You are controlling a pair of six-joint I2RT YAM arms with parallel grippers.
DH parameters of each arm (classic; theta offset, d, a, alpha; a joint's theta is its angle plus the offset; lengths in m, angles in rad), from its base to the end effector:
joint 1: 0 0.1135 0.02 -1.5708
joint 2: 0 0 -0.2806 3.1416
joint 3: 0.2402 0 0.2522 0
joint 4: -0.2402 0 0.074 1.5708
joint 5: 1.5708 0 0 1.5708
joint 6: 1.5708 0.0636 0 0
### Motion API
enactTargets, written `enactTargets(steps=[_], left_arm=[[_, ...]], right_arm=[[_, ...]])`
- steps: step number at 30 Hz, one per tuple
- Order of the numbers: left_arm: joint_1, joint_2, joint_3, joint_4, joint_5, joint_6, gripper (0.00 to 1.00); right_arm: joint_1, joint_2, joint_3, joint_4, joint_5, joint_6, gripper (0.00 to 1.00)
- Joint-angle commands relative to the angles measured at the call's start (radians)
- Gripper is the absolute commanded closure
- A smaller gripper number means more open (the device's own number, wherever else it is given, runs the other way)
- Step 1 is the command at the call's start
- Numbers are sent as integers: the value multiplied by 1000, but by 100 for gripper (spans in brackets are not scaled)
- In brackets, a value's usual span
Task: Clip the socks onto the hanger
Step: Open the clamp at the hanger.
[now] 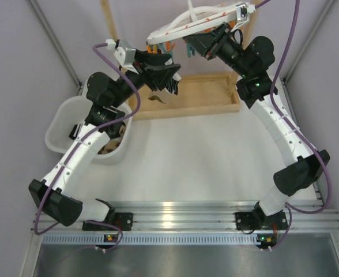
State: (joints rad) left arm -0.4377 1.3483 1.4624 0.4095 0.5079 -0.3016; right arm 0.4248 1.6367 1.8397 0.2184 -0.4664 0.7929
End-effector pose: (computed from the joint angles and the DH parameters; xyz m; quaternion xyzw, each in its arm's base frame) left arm 0.2648 -0.1581 0.5395 0.2500 0.4680 -0.4200 0.7362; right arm 0.3396 0.1850 0.5551 -0.0939 0.5554 0.5701 0.5981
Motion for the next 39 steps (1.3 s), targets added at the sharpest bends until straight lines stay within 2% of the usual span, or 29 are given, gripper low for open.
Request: enactTargets(steps=[1, 5, 8, 19, 25, 32, 37, 39], left_arm=[[-65, -20, 4, 35, -2, 4, 43], [-117, 32, 32, 45, -106, 1, 51], [-133, 73, 56, 51, -155, -7, 53], [-139, 161, 141, 32, -284, 1, 49], [-137, 192, 156, 94, -250, -37, 49], [-139, 232, 187, 91, -259, -54, 51], [-137, 253, 199, 100, -255, -68, 56], [-137, 255, 199, 112, -265, -65, 62]], right_arm=[[-14, 5, 15, 18, 66, 55, 100], [-12, -11, -6, 32, 60, 63, 100], [-14, -20, -26, 44, 57, 71, 100], [-14, -18, -39, 62, 57, 77, 100], [-9, -5, -28, 64, 52, 74, 100], [-8, -3, -28, 75, 41, 78, 100], [-8, -8, -34, 81, 31, 85, 100], [-6, -9, -39, 82, 28, 86, 100]])
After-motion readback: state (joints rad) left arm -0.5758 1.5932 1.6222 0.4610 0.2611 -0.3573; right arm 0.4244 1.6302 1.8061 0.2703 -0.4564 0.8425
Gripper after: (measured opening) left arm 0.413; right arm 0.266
